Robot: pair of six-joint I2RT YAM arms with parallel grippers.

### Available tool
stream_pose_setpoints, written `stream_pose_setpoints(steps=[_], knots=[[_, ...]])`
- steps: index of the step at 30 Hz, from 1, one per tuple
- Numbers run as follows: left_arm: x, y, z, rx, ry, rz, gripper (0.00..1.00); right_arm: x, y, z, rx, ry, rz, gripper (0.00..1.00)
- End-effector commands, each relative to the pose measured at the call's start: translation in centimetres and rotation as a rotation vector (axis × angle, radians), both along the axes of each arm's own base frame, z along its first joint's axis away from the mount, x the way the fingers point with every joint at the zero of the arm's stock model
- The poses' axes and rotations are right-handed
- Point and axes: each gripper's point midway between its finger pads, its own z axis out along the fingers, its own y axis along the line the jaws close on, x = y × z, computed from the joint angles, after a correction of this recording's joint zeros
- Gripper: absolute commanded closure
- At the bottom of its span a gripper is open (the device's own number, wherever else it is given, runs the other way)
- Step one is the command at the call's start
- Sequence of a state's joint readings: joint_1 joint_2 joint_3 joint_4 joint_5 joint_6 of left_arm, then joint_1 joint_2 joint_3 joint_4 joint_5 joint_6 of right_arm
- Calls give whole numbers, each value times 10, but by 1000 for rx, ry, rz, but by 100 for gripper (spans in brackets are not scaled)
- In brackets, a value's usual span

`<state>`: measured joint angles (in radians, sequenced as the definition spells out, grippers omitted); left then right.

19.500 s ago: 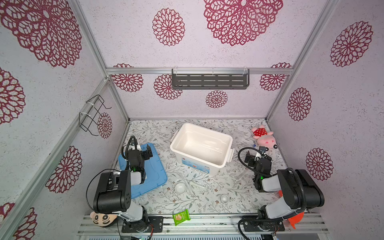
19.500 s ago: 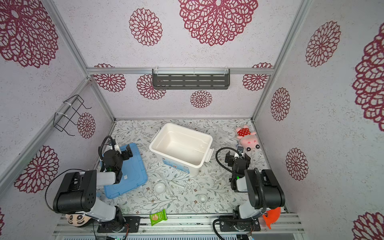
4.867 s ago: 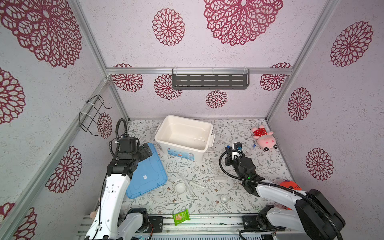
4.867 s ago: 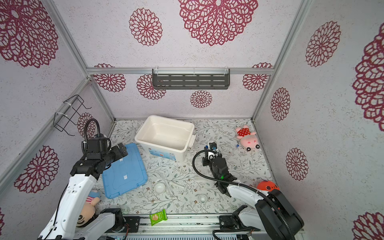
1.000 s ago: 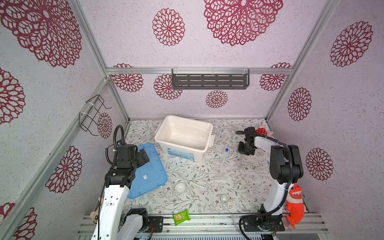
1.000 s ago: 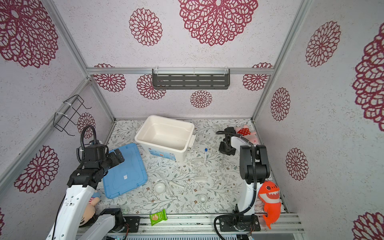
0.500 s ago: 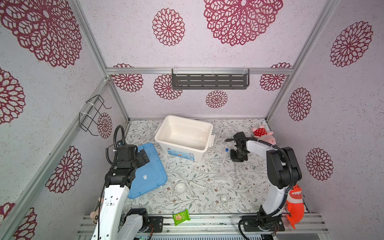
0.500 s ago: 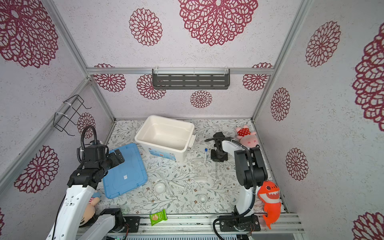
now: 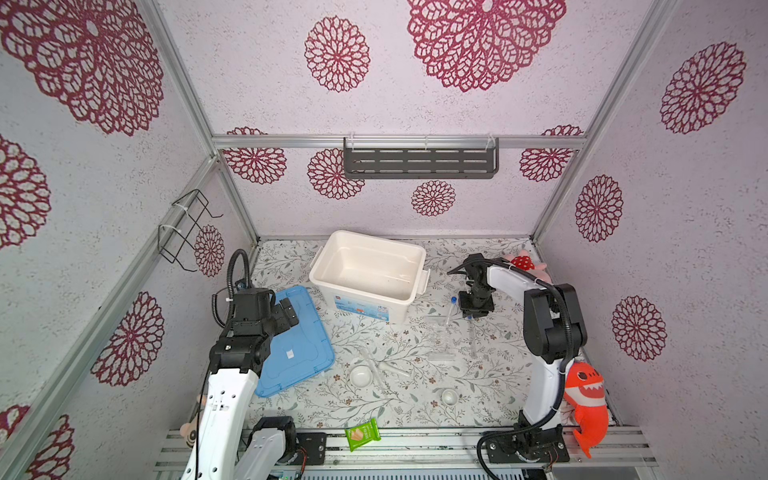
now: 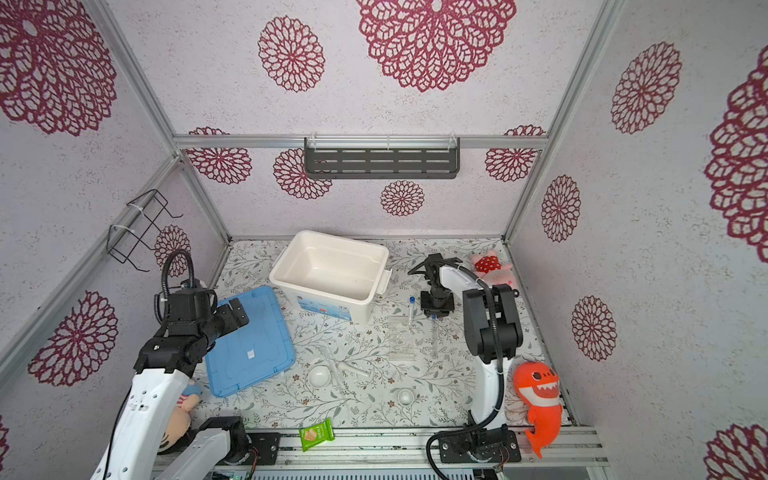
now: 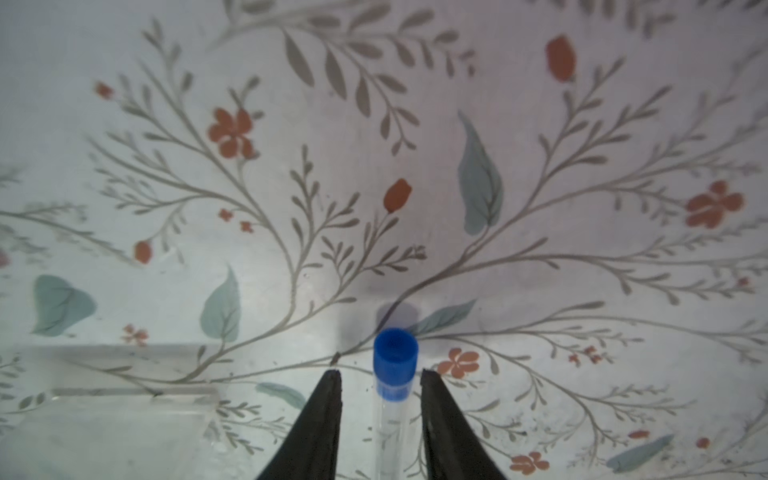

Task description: Organize the chemistry lab equipment

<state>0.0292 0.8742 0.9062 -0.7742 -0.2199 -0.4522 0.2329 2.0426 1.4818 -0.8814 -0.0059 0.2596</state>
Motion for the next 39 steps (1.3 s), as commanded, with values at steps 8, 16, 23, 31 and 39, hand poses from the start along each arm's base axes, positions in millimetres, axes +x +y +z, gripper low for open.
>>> stream_pose_setpoints(steps=[8,16,23,31,39], knots=[[1,3,8,11,-34,2,3,-12,-8,-21,-22,169,26,70],[6,2,24,18,-46,-9,3,2,-9,-28,-15,204,30,77],[4,2,20,11,-52,-7,3,14,4,3,56,120,-11,82],[4,0,23,-3,-59,-5,3,29,3,91,85,-243,-68,80],[13,-7,27,-49,-83,-22,3,3,3,151,55,-708,-79,79]])
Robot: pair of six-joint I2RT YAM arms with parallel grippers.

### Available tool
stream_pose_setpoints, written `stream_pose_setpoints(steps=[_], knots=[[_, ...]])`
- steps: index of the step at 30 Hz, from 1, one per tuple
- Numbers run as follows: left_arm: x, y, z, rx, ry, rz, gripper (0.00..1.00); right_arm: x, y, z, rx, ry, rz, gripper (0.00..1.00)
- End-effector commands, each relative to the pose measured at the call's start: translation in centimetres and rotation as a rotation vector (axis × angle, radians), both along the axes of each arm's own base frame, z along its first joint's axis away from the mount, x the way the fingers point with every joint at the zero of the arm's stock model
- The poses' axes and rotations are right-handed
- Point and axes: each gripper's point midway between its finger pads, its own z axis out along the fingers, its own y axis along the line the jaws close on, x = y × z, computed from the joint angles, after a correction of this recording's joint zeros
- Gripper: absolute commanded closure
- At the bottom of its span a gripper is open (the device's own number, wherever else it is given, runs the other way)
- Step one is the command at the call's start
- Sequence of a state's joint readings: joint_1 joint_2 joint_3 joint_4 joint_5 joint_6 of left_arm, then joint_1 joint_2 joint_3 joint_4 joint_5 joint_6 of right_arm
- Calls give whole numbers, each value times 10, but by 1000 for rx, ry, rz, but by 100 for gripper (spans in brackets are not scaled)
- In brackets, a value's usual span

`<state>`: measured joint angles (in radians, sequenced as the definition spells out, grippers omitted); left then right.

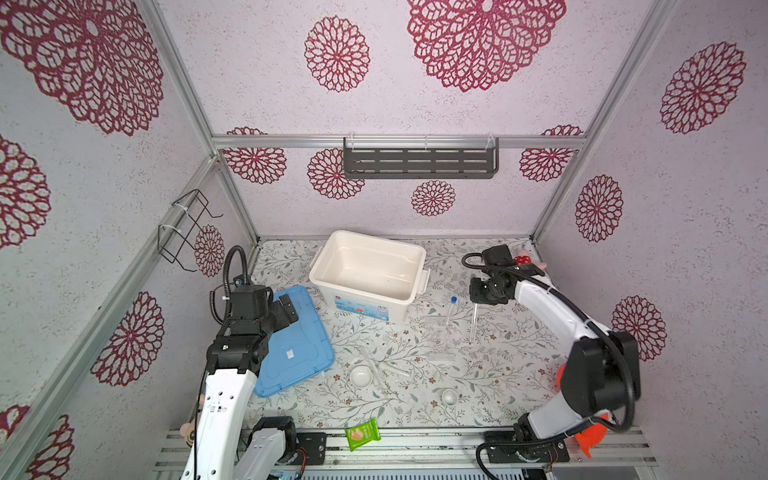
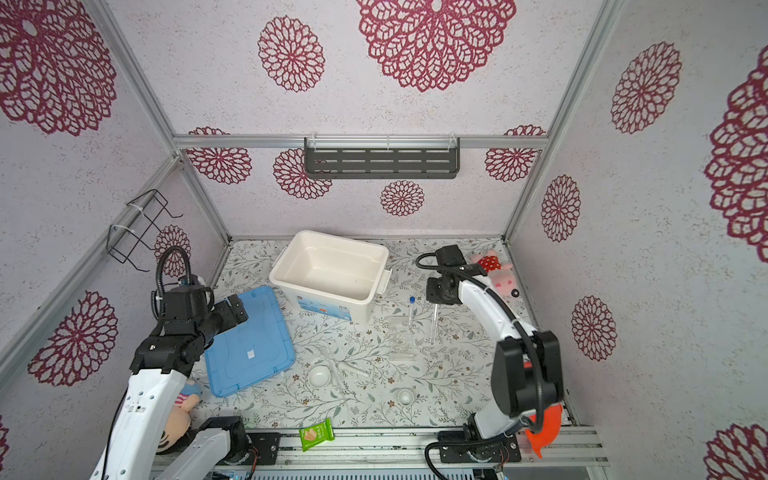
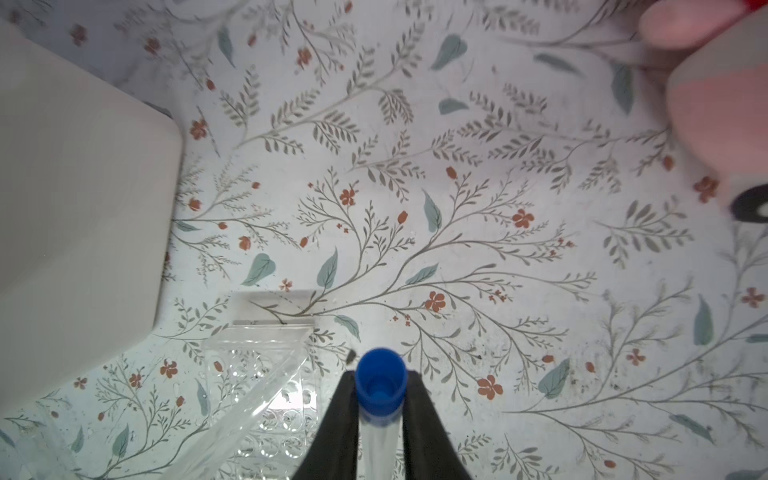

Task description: Organize the chemistry lab equipment

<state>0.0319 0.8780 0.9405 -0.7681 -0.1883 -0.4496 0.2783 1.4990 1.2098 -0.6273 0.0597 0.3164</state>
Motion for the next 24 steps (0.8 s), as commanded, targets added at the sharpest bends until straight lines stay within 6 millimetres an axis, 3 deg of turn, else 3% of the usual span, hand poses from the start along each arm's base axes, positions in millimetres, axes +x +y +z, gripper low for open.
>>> stream_pose_setpoints(steps=[1,7,15,24], knots=[[9,-4,14,-42,-46,-8,3,2,1,26,-26,-243,-60,80],[17,-9,16,-75,-37,-15,3,-39,22,72,52,-596,-67,80],[33,-16,14,-147,-56,-21,2,-86,32,91,68,-870,-104,83],[46,-20,17,-175,-56,-29,3,-82,48,83,39,-917,-96,84]])
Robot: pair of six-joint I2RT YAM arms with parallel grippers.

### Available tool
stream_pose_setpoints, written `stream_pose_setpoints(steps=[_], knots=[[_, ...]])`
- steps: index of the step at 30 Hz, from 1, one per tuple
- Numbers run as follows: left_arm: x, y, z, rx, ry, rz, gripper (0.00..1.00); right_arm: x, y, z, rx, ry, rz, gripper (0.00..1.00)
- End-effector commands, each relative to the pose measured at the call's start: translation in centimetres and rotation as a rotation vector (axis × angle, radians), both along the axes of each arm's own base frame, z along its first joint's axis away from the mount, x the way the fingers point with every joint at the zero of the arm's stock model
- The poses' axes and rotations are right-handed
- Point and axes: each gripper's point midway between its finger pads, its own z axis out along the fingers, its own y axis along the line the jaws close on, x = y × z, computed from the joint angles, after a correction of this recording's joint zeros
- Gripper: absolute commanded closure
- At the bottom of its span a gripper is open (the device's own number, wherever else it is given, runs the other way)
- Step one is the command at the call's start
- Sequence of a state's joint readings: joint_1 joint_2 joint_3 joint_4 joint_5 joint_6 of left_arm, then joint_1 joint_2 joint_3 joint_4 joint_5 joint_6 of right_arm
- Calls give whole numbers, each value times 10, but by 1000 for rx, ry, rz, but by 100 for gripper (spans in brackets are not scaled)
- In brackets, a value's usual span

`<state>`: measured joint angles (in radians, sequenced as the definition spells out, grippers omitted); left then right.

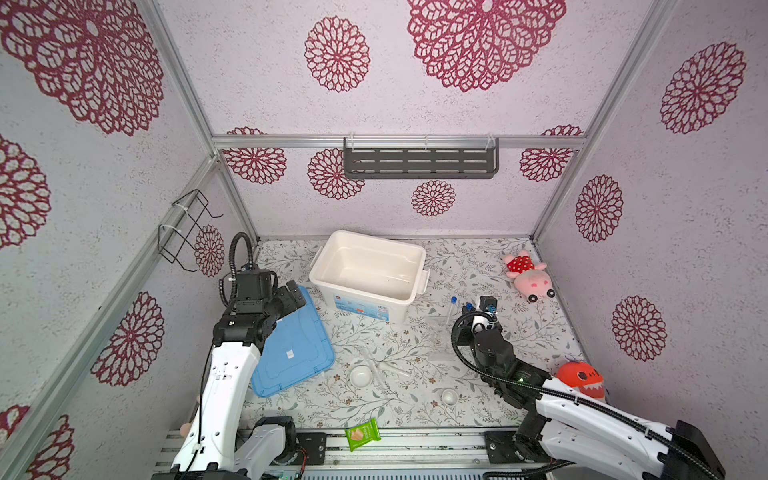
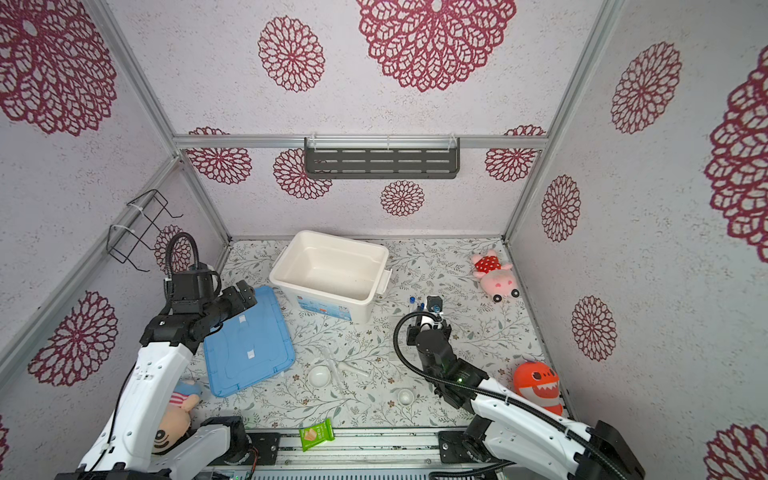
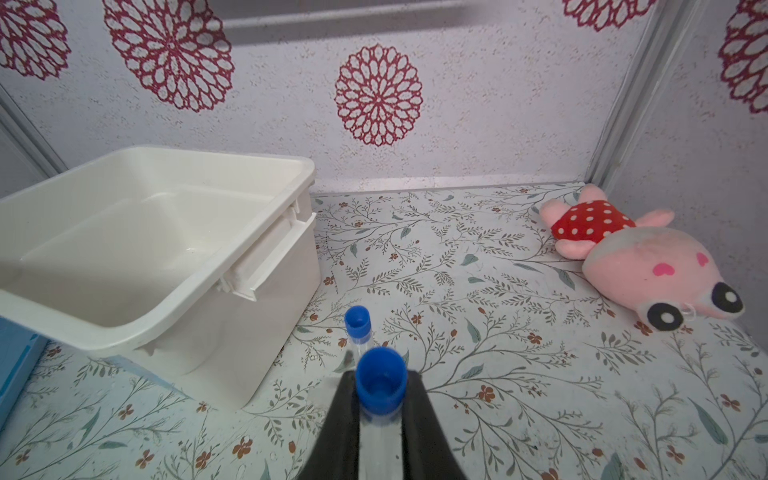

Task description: Organize the chemistry lab equipment

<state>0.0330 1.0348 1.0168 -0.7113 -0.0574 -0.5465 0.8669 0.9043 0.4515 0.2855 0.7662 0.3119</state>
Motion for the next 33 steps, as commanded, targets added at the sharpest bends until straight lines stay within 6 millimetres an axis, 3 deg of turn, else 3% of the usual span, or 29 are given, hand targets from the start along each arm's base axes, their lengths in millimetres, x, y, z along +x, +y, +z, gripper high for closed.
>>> stream_pose_setpoints(steps=[1,15,33], knots=[[7,2,20,-13,-58,17,3,6,-3,23,54,-90,-58,84],[-2,9,13,12,-45,38,3,6,3,-13,41,10,-40,84],[1,7,13,3,-48,24,3,22,27,-10,-30,-2,6,84]])
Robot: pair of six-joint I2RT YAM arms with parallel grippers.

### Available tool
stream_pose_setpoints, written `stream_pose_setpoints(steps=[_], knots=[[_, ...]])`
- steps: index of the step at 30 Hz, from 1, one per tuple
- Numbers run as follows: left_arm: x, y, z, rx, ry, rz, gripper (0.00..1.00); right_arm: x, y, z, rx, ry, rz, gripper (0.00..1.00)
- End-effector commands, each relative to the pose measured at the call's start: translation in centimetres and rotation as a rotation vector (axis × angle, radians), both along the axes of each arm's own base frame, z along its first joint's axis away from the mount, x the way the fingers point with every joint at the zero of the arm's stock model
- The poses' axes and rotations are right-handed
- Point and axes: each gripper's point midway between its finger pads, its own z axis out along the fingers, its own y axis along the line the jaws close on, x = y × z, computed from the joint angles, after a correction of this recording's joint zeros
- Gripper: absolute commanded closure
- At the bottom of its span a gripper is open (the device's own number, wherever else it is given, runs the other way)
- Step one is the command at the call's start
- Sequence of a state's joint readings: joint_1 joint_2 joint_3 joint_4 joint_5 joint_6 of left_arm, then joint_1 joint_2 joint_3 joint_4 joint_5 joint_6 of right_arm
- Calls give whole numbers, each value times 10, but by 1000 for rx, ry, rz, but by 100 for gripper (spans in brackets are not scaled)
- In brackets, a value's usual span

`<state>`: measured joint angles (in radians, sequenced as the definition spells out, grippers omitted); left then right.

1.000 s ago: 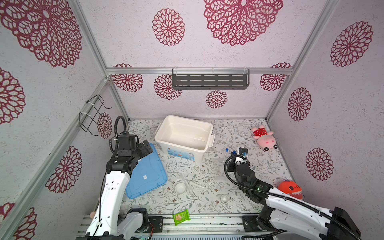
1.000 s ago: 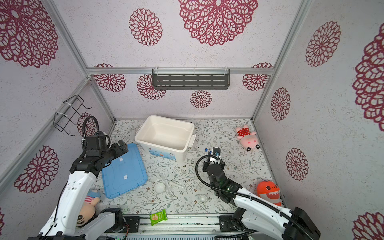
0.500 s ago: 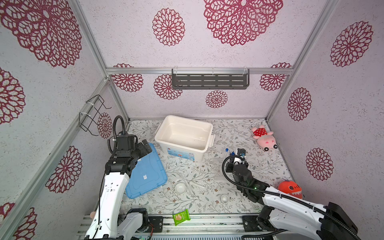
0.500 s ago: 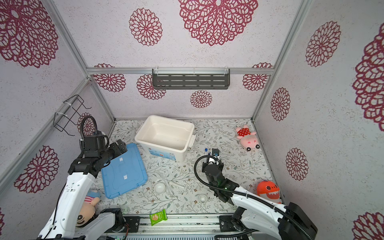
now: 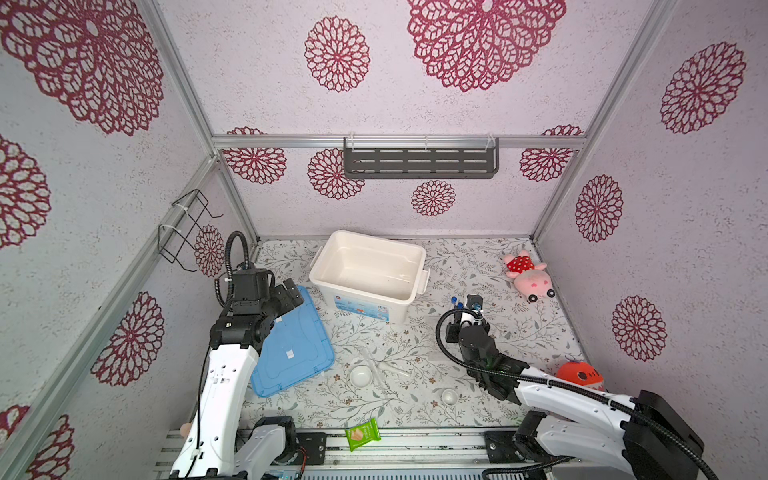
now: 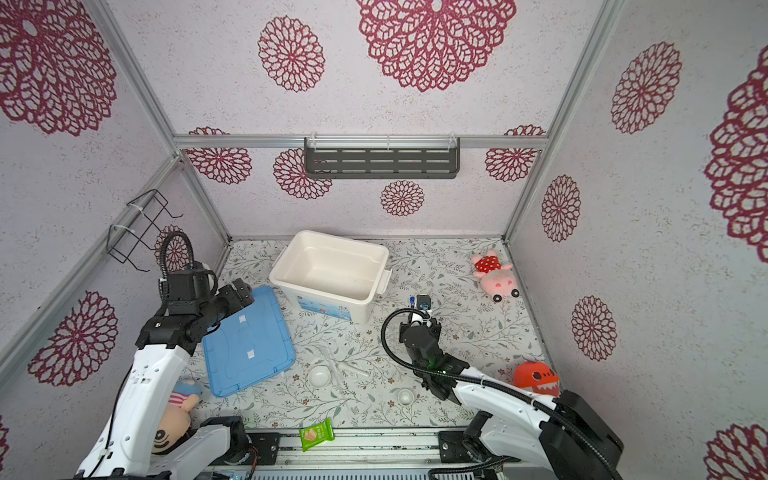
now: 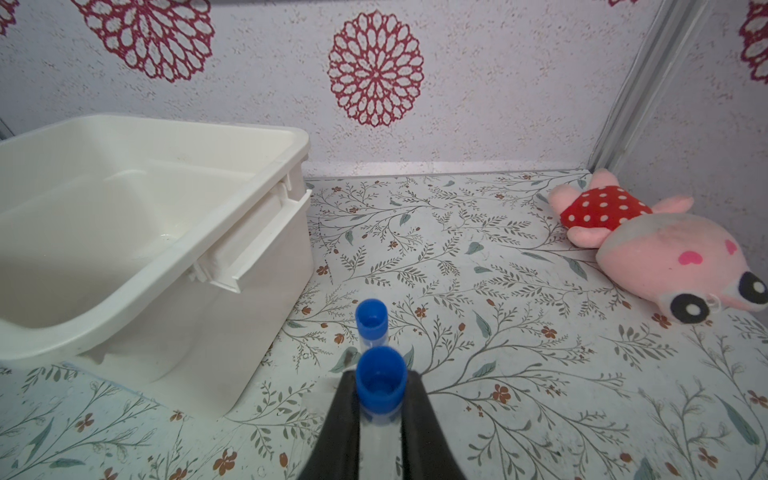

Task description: Organize the chemistry lab equipment

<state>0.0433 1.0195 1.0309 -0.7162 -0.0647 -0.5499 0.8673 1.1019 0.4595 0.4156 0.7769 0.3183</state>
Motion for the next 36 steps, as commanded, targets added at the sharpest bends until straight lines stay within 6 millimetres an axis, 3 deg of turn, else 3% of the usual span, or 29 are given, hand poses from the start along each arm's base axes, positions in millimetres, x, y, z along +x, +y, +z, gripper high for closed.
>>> stream_pose_setpoints(steps=[1,21,33,36], knots=[[2,3,3,1,-23,7,3,6,9,17,7,-36,17,84],[-4,5,1,12,-19,10,3,-1,-3,-6,21,-18,-15,83],[-8,6,0,15,-17,14,3,-5,-5,-9,23,-14,-8,72],[-8,6,1,15,-20,13,3,-8,-5,-5,32,-14,-3,66]])
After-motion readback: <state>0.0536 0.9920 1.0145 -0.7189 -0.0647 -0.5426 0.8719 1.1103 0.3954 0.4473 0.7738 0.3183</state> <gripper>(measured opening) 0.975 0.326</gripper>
